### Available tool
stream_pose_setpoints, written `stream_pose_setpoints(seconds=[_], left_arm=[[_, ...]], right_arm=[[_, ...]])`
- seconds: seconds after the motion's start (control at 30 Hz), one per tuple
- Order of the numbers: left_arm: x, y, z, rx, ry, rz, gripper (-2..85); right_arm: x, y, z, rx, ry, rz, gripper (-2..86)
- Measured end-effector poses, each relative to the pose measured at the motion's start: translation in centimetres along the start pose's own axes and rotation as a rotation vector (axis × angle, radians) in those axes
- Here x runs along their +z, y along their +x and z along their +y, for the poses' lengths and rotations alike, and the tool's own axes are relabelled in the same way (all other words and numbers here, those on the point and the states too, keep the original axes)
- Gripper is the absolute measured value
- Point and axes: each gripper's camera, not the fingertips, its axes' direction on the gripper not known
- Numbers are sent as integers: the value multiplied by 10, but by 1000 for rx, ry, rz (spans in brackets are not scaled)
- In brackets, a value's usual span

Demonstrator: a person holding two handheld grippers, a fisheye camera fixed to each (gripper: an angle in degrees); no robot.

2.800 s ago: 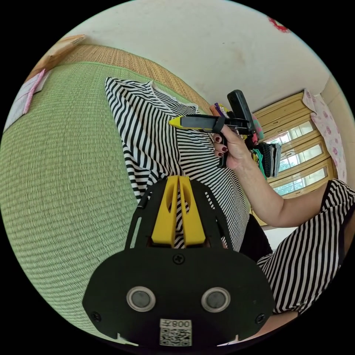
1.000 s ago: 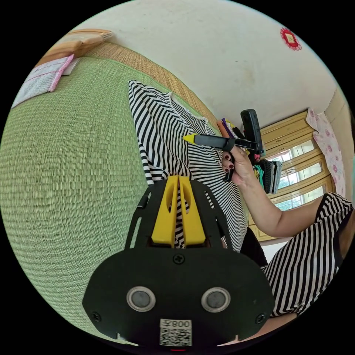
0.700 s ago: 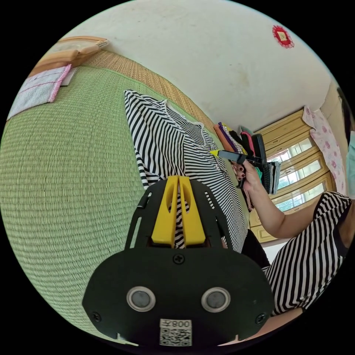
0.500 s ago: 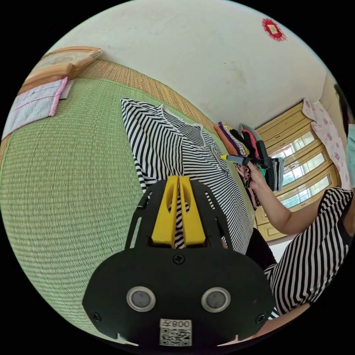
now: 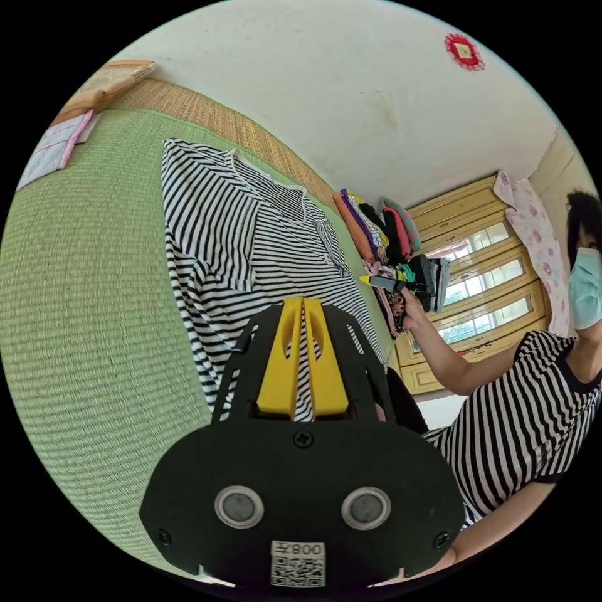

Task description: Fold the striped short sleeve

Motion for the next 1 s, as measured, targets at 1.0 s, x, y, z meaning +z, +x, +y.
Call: stream_pose_setpoints(seconds=[1.0], left_arm=[[-62, 107, 184, -283, -248, -554, 20]], right_arm=[[-79, 22, 289, 144, -106, 186, 76]])
